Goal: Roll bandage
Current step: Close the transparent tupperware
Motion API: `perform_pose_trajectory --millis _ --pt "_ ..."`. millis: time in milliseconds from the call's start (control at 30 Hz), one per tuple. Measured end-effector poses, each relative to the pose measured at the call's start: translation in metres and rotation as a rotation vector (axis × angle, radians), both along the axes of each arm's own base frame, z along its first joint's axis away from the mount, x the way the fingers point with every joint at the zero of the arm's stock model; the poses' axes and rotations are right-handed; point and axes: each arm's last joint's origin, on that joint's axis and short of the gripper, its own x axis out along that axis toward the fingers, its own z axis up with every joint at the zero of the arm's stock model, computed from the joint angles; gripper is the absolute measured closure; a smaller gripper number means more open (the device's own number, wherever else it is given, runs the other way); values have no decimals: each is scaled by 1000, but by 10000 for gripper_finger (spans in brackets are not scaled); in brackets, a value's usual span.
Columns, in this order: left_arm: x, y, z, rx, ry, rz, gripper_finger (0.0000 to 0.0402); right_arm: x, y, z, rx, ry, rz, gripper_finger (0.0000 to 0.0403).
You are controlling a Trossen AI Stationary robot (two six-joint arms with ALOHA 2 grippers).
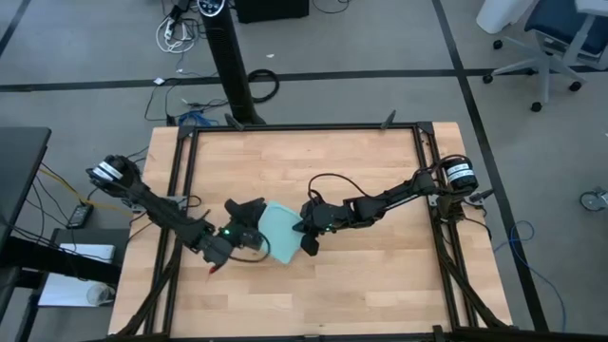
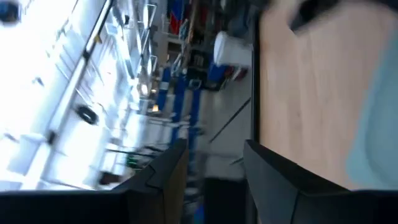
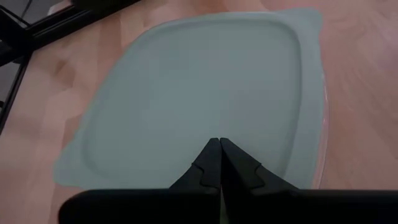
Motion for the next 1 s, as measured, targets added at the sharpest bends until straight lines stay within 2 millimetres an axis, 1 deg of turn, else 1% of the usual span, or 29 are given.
perform_pose_trajectory --millis 100,200,267,400,500,567,633,700,767,900,1000 --pt "6 -6 -12 109 119 36 239 0 0 0 -1 1 -2 403" --pt "11 -13 -13 110 117 33 239 0 -1 0 -2 1 -6 403" --pt "15 -17 -9 83 80 33 239 0 -2 0 -2 0 -8 403" --pt "18 -21 3 43 5 92 245 0 -2 0 -3 0 -11 403" --pt "14 -27 14 28 -16 74 263 0 -2 0 -4 0 -12 403" --pt "14 -27 22 31 -13 70 279 0 -2 0 -3 0 -11 403" --pt "11 -25 23 62 26 70 295 0 -2 0 -3 0 -11 403" --pt "9 -23 19 89 60 76 308 0 -2 0 -3 0 -11 403" --pt "7 -19 11 110 86 89 315 0 -2 0 -3 0 -11 403" --pt "5 -15 -3 51 11 101 319 0 -2 0 1 0 -9 403" --pt "5 -15 -2 21 -34 112 319 0 -2 0 1 -1 -9 403"
